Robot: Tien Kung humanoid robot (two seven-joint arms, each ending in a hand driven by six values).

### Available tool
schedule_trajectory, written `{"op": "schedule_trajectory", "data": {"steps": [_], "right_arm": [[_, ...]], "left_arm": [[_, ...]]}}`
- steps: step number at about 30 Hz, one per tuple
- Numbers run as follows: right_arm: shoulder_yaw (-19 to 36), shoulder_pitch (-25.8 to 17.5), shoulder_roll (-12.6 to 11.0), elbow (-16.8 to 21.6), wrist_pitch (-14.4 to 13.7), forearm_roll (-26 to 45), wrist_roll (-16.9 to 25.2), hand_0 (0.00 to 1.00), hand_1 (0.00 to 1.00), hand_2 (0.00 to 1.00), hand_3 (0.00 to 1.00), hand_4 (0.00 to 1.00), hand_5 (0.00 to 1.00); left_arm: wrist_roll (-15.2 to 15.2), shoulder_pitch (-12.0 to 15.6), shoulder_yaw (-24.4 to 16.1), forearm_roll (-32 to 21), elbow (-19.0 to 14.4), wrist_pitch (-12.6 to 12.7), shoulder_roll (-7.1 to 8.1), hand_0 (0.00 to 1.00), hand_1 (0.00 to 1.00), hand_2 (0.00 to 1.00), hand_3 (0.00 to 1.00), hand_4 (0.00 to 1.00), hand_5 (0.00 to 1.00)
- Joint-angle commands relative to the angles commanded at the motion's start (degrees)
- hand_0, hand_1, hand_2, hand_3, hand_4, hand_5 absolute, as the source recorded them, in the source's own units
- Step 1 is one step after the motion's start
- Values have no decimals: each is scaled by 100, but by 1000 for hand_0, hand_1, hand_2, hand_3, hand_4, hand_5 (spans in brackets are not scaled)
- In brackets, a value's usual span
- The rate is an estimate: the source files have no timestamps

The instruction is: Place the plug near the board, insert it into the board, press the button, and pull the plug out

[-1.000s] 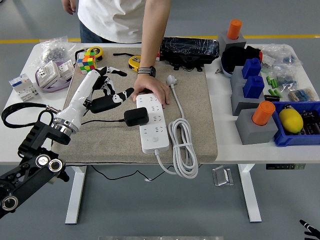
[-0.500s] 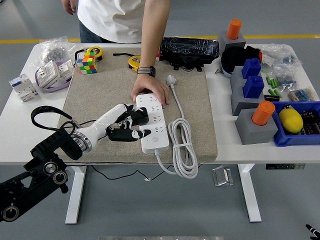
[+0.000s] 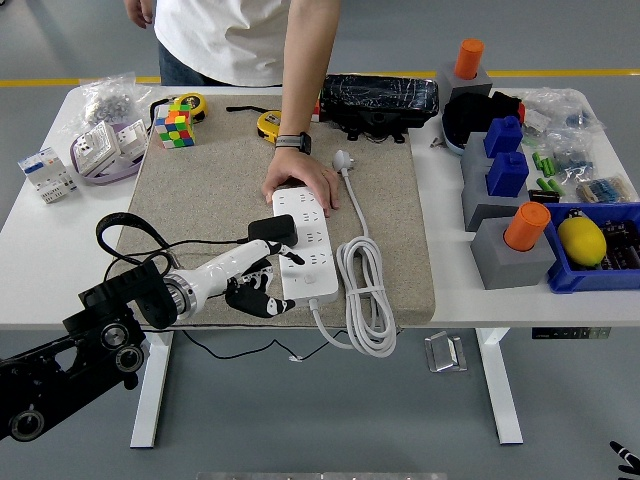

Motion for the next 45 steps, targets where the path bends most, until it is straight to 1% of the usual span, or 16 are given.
{"op": "schedule_trajectory", "data": {"steps": [5, 11, 19, 26, 36, 37, 38, 41, 42, 44, 45], "right_arm": [[-38, 0, -12, -14, 1, 16, -2, 621, 669, 640, 573, 979, 584], [-47, 2, -21, -9, 0, 25, 0, 623, 666, 640, 573, 980, 584], [-56, 8, -16, 7, 4, 22, 0, 623, 669, 640, 573, 981, 584], [-43, 6, -21, 10, 4, 15, -1, 623, 669, 640, 574, 981, 585], [7, -18, -19, 7, 4, 4, -2, 623, 669, 640, 573, 981, 585], [10, -18, -18, 8, 5, 1, -2, 623, 669, 640, 573, 981, 585], [22, -21, -16, 14, 3, 1, 2, 623, 669, 640, 573, 981, 585], [29, -25, -11, 13, 4, -3, 1, 623, 669, 640, 573, 981, 585], [27, -26, -10, 11, 4, -5, 1, 623, 669, 640, 574, 982, 585], [26, -32, -7, 8, 3, -3, 2, 623, 669, 640, 574, 982, 585], [25, -32, -6, 8, 3, -3, 2, 623, 669, 640, 574, 982, 585]], "left_arm": [[74, -130, 177, -30, 149, -43, -40, 96, 41, 123, 827, 651, 16], [23, -280, 396, -119, 277, 0, -96, 96, 41, 122, 838, 646, 7], [96, -457, 603, -178, 476, -45, -217, 93, 44, 120, 848, 658, 12], [224, -493, 665, -142, 633, -92, -261, 94, 44, 119, 847, 661, 11], [256, -485, 697, -101, 673, -96, -265, 93, 44, 118, 836, 667, 14], [234, -478, 689, -97, 667, -83, -266, 93, 44, 118, 836, 667, 14], [150, -454, 649, -126, 628, -32, -263, 93, 44, 118, 836, 667, 14], [-164, -404, 562, -264, 539, 193, -243, 93, 44, 118, 836, 667, 14], [-369, -379, 519, -376, 513, 370, -235, 128, 52, 159, 658, 791, 182], [-708, -342, 476, -479, 513, 699, -232, 128, 52, 159, 658, 791, 182], [-784, -336, 472, -489, 517, 782, -231, 128, 52, 159, 658, 791, 182]]}}
